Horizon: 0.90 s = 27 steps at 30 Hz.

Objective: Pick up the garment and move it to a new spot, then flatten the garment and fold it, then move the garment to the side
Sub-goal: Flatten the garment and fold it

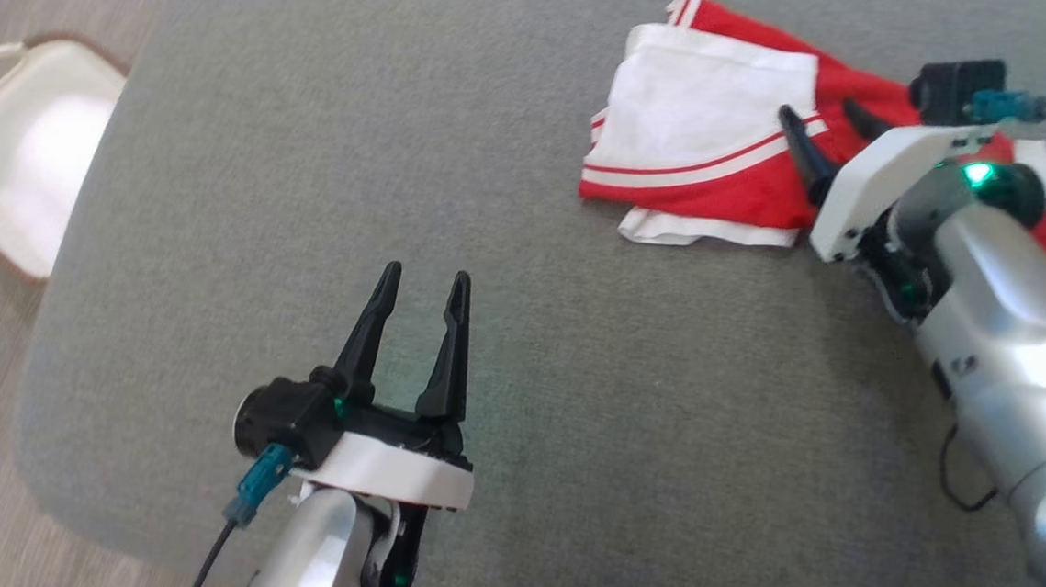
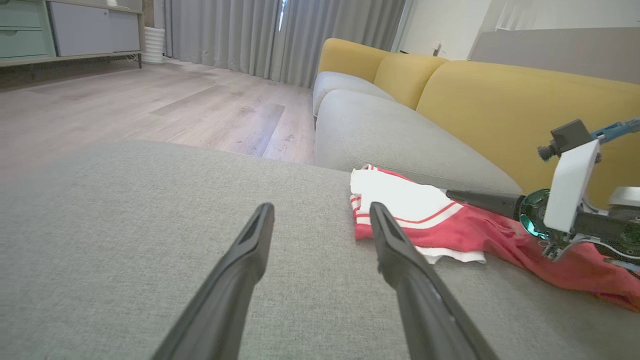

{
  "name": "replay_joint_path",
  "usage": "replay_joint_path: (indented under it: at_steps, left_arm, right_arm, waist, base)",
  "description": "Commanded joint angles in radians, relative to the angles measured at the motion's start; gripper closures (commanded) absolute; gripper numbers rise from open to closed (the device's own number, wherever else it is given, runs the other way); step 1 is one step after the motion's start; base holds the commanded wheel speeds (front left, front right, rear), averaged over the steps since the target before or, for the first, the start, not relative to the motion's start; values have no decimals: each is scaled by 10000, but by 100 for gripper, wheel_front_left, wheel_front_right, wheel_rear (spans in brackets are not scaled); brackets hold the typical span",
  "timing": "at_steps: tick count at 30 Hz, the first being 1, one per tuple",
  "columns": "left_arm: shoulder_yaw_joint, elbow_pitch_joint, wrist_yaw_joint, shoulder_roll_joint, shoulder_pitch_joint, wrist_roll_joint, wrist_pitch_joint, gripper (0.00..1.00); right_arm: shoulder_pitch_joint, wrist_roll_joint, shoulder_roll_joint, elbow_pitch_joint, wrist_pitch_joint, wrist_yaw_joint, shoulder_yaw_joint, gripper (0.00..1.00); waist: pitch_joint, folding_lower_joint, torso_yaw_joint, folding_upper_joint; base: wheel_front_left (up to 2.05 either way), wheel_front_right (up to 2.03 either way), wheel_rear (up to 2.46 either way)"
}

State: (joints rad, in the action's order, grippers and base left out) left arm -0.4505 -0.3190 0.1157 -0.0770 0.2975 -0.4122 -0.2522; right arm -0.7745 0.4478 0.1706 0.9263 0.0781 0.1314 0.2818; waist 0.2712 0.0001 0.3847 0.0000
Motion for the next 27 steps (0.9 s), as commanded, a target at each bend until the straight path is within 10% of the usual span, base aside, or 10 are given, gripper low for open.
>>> replay_joint_path:
  at_steps: [1, 12, 14, 27]
  left_arm:
    - [319, 246, 41, -39, 373, 69, -95, 0]
    - [272, 55, 134, 183, 508, 207, -95, 0]
    - [300, 20, 138, 195, 513, 224, -95, 0]
    - [287, -93, 148, 235, 433, 203, -95, 0]
  right_arm:
    - [-360, 69, -13, -166, 14, -7, 185, 0]
    - [-1225, 850, -96, 860, -251, -7, 1446, 6]
    - [-1249, 1020, -68, 809, -346, -7, 1770, 100]
    - [-2034, 1707, 872, -82, -2019, -7, 3409, 100]
  waist:
    - [167, -1, 173, 0]
    - [497, -1, 364, 0]
    - [481, -1, 335, 0]
    - [33, -1, -88, 0]
  base:
    - [0, 0, 0]
    - [0, 0, 0]
    - [0, 0, 0]
    - [0, 0, 0]
